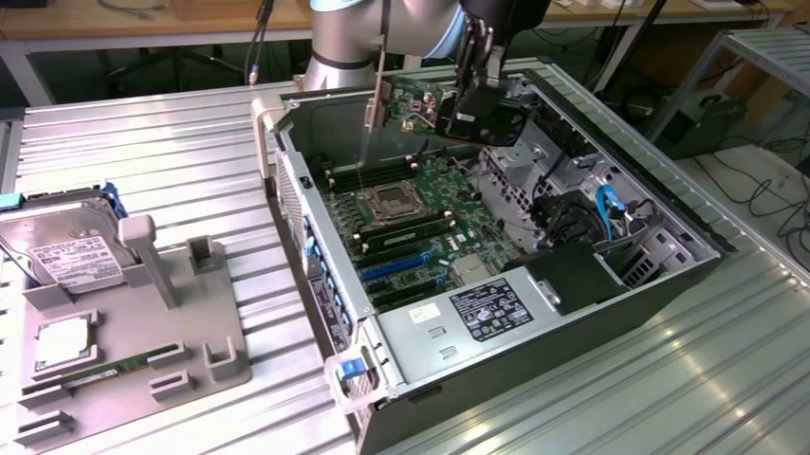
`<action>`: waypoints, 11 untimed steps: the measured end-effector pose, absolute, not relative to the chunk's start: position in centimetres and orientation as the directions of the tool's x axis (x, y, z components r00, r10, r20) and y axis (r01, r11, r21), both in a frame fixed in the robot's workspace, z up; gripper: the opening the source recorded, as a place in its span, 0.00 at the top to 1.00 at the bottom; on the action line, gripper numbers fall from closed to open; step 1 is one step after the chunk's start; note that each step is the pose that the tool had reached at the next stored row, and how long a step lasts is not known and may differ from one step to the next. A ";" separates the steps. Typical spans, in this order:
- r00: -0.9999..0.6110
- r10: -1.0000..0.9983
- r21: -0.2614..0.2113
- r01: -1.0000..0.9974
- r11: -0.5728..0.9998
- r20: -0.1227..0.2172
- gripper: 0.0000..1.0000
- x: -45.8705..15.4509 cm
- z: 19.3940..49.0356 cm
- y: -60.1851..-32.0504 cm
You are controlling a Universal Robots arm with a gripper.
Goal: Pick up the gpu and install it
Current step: 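Insert the gpu into the slot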
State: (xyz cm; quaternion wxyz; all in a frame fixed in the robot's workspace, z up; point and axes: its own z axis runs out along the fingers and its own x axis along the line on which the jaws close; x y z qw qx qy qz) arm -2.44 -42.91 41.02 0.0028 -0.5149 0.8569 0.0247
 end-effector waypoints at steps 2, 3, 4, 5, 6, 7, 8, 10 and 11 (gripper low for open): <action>-0.389 -0.921 0.039 -0.921 0.388 -0.030 0.72 -2.4 41.0 -42.9; -0.369 -0.929 0.039 -0.929 0.368 -0.030 0.72 -2.4 41.0 -42.9; -0.331 -0.943 0.040 -0.943 0.330 -0.030 0.72 -2.4 41.0 -42.9; -0.290 -0.956 0.039 -0.957 0.289 -0.030 0.72 -2.4 41.0 -42.9; -0.254 -0.967 0.039 -0.967 0.253 -0.030 0.72 -2.4 41.0 -42.9; -0.241 -0.970 0.039 -0.970 0.239 -0.030 0.72 -2.4 41.0 -42.9; -0.235 -0.972 0.039 -0.972 0.233 -0.030 0.72 -2.4 41.0 -42.9; -0.221 -0.975 0.040 -0.975 0.220 -0.030 0.72 -2.4 41.0 -42.9; -0.215 -0.976 0.040 -0.976 0.214 -0.030 0.72 -2.4 41.0 -42.9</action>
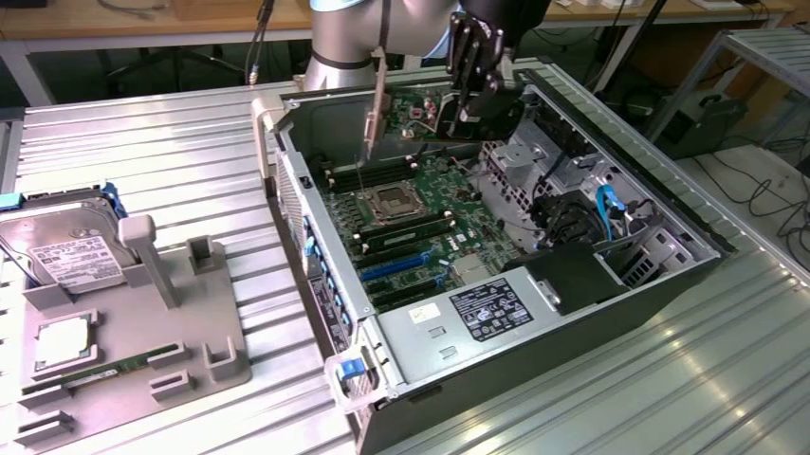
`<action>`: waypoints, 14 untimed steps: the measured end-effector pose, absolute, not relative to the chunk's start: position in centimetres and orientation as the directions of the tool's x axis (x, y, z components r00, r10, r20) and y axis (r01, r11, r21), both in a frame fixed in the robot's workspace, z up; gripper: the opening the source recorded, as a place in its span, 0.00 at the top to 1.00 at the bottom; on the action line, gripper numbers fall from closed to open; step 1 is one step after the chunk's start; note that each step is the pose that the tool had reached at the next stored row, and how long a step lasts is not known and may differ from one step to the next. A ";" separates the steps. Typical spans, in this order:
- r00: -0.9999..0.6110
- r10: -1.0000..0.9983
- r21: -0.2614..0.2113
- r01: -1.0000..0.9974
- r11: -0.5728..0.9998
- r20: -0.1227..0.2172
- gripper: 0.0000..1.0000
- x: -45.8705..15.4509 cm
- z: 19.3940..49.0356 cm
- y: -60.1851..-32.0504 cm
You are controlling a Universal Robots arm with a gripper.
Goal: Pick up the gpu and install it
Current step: 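Insert the gpu into the slot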
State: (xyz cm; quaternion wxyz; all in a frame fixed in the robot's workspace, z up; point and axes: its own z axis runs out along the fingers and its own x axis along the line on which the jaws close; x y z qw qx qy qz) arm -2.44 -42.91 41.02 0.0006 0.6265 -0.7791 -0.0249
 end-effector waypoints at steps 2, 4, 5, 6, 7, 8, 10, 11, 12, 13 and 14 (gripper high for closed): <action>-0.205 -0.978 0.039 -0.978 0.204 -0.030 0.72 -2.4 41.0 -42.9; -0.193 -0.981 0.040 -0.981 0.192 -0.030 0.72 -2.4 41.0 -42.9; -0.187 -0.982 0.039 -0.982 0.186 -0.030 0.72 -2.4 41.0 -42.9; -0.183 -0.983 0.039 -0.983 0.182 -0.030 0.72 -2.4 41.0 -42.9; -0.178 -0.984 0.040 -0.983 0.177 -0.030 0.72 -2.4 41.0 -42.9; -0.173 -0.984 0.039 -0.984 0.172 -0.030 0.72 -2.4 41.0 -42.9; -0.162 -0.986 0.039 -0.986 0.161 -0.030 0.72 -2.4 41.0 -42.9; -0.154 -0.988 0.039 -0.987 0.153 -0.030 0.72 -2.4 41.0 -42.9; -0.147 -0.989 0.039 -0.988 0.146 -0.030 0.72 -2.4 41.0 -42.9; -0.140 -0.990 0.039 -0.990 0.138 -0.030 0.72 -2.4 41.0 -42.9; -0.138 -0.990 0.039 -0.990 0.137 -0.030 0.72 -2.4 40.9 -42.9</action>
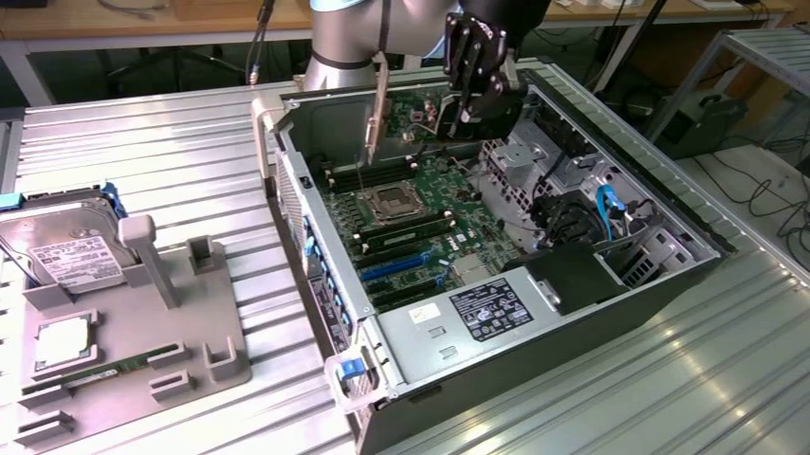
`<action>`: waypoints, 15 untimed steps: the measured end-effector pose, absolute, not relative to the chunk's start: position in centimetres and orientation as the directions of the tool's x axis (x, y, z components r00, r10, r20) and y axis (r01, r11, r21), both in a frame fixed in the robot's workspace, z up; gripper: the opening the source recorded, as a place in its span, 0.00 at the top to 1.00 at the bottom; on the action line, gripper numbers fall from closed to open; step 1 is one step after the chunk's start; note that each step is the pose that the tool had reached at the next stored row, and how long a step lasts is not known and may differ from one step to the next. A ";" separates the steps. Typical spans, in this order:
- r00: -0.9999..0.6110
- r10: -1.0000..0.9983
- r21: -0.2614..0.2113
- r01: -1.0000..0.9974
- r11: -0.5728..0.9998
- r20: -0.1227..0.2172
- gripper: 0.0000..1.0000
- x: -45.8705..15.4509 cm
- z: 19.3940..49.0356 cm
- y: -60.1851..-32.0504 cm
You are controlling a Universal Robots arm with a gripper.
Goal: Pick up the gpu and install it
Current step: 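Insert the gpu into the slot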
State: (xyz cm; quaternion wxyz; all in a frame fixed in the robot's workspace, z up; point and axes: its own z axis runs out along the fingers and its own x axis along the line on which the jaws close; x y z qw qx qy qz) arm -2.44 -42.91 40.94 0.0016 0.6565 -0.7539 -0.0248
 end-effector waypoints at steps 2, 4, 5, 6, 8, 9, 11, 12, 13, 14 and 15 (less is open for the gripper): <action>-0.123 -0.992 0.040 -0.992 0.122 -0.030 0.72 -2.4 40.9 -42.9; -0.095 -0.995 0.039 -0.995 0.094 -0.030 0.72 -2.4 40.8 -42.9; -0.079 -0.996 0.039 -0.996 0.078 -0.030 0.72 -2.4 40.7 -42.9; -0.064 -0.997 0.040 -0.997 0.063 -0.030 0.72 -2.4 40.7 -42.9; -0.032 -0.999 0.039 -0.999 0.031 -0.030 0.72 -2.4 40.6 -42.9; -0.015 -0.999 0.039 -0.999 0.014 -0.030 0.72 -2.4 40.5 -42.9; 0.010 -0.999 0.039 -0.999 -0.011 -0.030 0.72 -2.4 40.3 -42.9; 0.022 -0.999 0.039 -0.999 -0.023 -0.030 0.72 -2.4 40.2 -42.9; 0.032 -0.999 0.038 -0.999 -0.033 -0.030 0.72 -2.5 40.1 -42.9; 0.034 -0.999 0.037 -0.999 -0.035 -0.030 0.72 -2.5 40.0 -42.9; 0.033 -0.999 0.036 -0.999 -0.035 -0.030 0.72 -2.5 39.8 -42.9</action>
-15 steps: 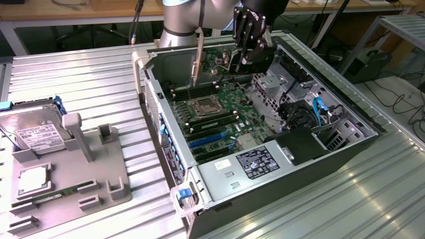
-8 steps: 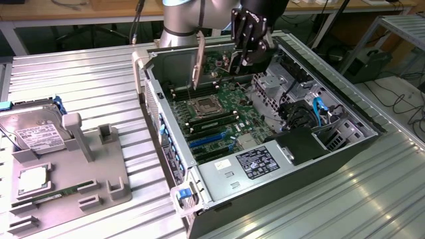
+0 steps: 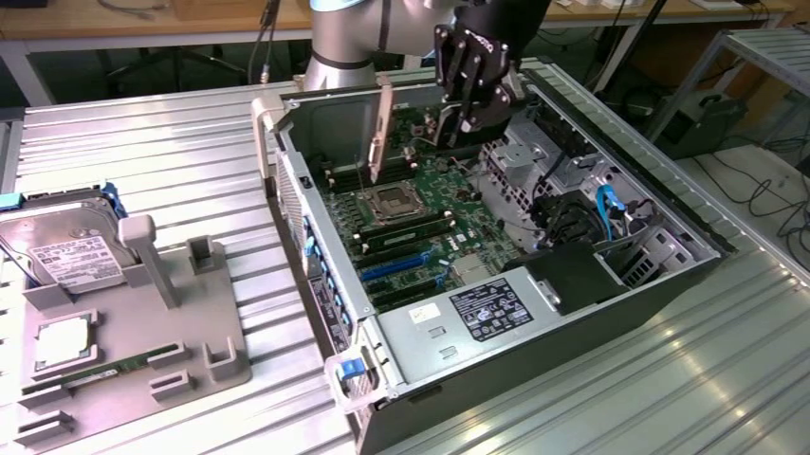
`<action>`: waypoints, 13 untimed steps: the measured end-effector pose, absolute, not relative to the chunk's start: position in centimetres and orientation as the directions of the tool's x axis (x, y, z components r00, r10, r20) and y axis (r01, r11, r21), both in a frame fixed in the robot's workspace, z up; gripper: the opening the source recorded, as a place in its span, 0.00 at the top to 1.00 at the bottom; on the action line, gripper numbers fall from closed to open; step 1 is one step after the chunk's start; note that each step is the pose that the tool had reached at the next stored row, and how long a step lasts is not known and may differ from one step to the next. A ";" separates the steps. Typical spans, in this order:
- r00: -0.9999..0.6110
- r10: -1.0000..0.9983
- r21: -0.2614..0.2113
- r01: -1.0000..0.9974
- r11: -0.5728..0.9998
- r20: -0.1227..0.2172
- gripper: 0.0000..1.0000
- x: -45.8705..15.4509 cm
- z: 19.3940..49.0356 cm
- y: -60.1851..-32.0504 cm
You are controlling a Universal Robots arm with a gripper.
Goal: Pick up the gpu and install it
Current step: 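Insert the gpu into the slot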
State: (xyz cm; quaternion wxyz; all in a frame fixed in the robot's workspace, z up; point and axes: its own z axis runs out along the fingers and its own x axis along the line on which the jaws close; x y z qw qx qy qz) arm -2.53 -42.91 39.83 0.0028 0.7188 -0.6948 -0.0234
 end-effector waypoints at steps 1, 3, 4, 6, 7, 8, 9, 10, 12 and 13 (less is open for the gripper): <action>0.034 -0.999 0.037 -0.999 -0.035 -0.029 0.72 -2.6 39.7 -42.9; 0.034 -0.999 0.034 -0.999 -0.035 -0.028 0.72 -2.6 39.5 -42.9; 0.034 -0.999 0.031 -0.999 -0.035 -0.028 0.72 -2.6 39.4 -42.9; 0.034 -0.999 0.031 -0.999 -0.035 -0.028 0.72 -2.7 39.0 -42.9; 0.034 -0.999 0.031 -0.999 -0.035 -0.028 0.72 -2.7 38.9 -42.9; 0.034 -0.999 0.031 -0.999 -0.035 -0.028 0.72 -2.7 38.7 -42.9; 0.034 -0.999 0.031 -0.999 -0.035 -0.028 0.72 -2.7 38.5 -42.9; 0.034 -0.999 0.031 -0.999 -0.035 -0.028 0.72 -2.7 38.3 -42.9; 0.033 -0.999 0.031 -0.999 -0.034 -0.029 0.72 -2.8 37.8 -42.9; 0.034 -0.999 0.031 -0.999 -0.034 -0.029 0.72 -2.8 37.6 -42.9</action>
